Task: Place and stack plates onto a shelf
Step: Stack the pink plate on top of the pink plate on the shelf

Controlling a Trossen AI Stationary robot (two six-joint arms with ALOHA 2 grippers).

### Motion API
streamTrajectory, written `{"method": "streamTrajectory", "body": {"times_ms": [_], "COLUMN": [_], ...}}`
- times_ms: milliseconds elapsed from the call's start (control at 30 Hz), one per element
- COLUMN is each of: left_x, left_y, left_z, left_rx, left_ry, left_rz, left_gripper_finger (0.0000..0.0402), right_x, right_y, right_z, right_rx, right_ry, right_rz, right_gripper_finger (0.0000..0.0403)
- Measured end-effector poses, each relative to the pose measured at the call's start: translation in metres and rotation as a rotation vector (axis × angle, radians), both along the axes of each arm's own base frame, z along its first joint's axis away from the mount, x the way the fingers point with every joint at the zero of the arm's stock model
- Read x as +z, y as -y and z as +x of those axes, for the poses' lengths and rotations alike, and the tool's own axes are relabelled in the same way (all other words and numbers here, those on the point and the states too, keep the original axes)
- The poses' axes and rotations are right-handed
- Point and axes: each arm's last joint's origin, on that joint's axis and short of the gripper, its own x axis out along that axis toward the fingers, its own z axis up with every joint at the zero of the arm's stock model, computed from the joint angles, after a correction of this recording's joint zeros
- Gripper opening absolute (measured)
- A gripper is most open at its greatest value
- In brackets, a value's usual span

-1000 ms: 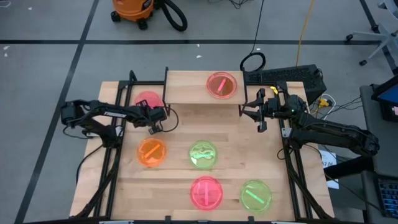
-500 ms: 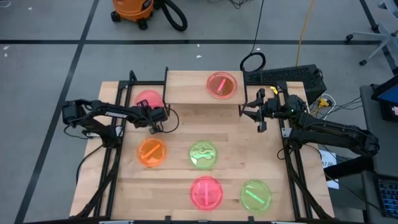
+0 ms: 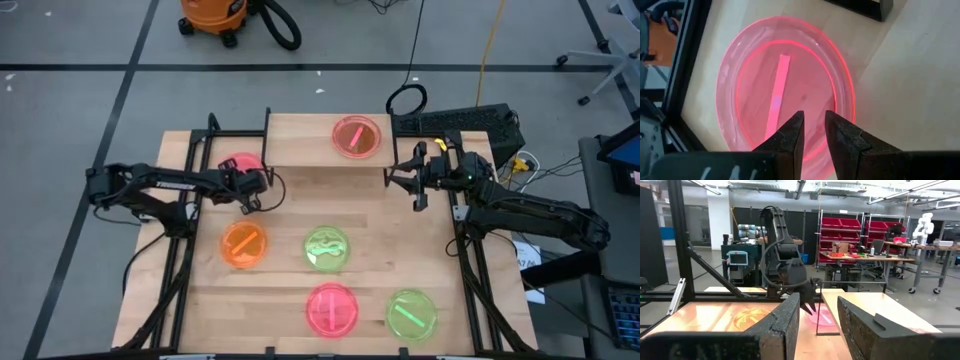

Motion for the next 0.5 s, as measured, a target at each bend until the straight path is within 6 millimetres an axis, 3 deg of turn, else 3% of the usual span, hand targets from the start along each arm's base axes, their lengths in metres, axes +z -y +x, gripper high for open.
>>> {"method": "streamTrajectory", "body": {"times_ms": [267,500], "left_x": [0.006,-0.005], "left_y": [0.015,0.019], "left_z": [-0.001,0.004], "left_rx": [-0.044,-0.066], "left_ry": [0.06,0.011], "left_rz": [-0.101,-0.119], "left_gripper_finger": [0.0085,0.0086], "right_x": [0.0,0.0], "right_y": [0.0,0.0], "right_z": [0.0,0.0], "right_rx": [0.0,0.0], "right_ry": [0.002,0.002], "right_rz": [-0.001,-0.001], "right_gripper_finger": [0.0118,0.0118]}}
